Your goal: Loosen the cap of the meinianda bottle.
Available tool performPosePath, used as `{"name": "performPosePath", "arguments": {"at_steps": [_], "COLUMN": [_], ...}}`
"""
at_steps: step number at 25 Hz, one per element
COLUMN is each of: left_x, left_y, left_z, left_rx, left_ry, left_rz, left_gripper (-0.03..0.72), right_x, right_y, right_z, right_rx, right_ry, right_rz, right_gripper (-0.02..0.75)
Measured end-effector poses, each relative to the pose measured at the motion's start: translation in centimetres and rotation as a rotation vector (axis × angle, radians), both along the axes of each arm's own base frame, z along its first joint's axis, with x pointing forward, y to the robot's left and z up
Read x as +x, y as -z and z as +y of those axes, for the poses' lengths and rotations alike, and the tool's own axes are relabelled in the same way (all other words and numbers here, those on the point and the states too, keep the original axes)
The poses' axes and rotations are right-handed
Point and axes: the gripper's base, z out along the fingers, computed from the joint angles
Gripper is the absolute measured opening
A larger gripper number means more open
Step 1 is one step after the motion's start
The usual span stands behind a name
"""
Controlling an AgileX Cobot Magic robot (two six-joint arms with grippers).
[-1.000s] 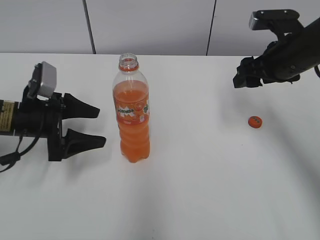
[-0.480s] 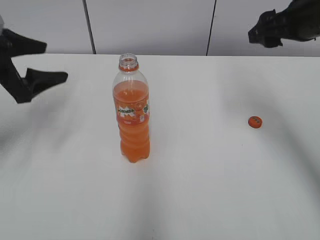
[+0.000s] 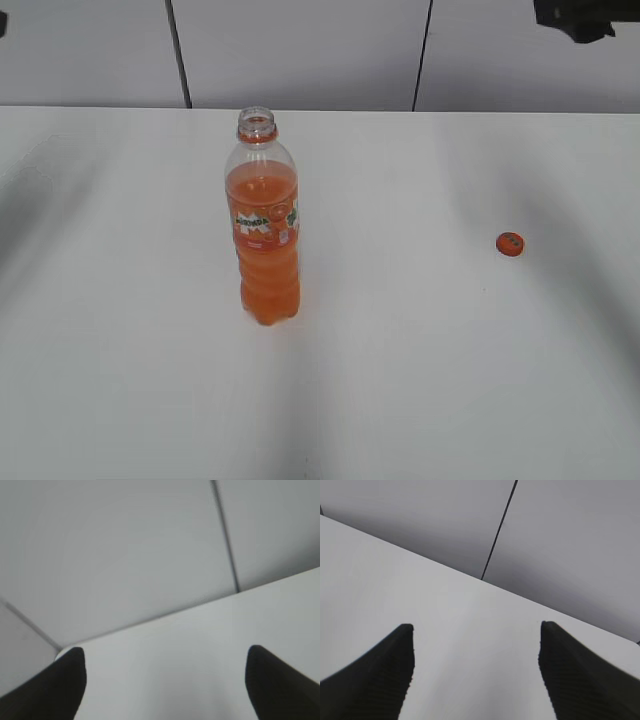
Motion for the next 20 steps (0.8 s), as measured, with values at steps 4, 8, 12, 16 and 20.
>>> {"name": "performPosePath", "arguments": {"at_steps": [4,8,12,16,20], "left_x": [-0.8,-2.0,-3.3,-4.7,-5.7], "left_y": [1.1,1.7,0.9,0.3,0.5], "left_z": [2.0,2.8,2.2,1.2,0.3], "left_rx": [-0.02,-0.076,-0.092,-0.106,-0.114], "left_ry": [-0.25,-0.409,-0.379,-0.291,-0.197], "left_rz": [0.156,0.274,0.335,0.421,0.53], "left_gripper": [0.586,0.582,0.582,0.581,0.579], "right_x": [-0.8,-1.2,-1.6,-2.3,-2.9], "right_y": [-1.2,-1.6,-1.4,-1.1,-1.2], "right_z": [-0.3,-1.6,-3.1,-3.3,-3.4], "right_rx": [0.016,0.048,0.062,0.068,0.052], "right_ry": [0.01,0.067,0.142,0.168,0.181], "right_rz": [-0.03,0.032,0.169,0.289,0.383], "right_gripper": [0.582,0.582,0.582,0.582,0.582]}}
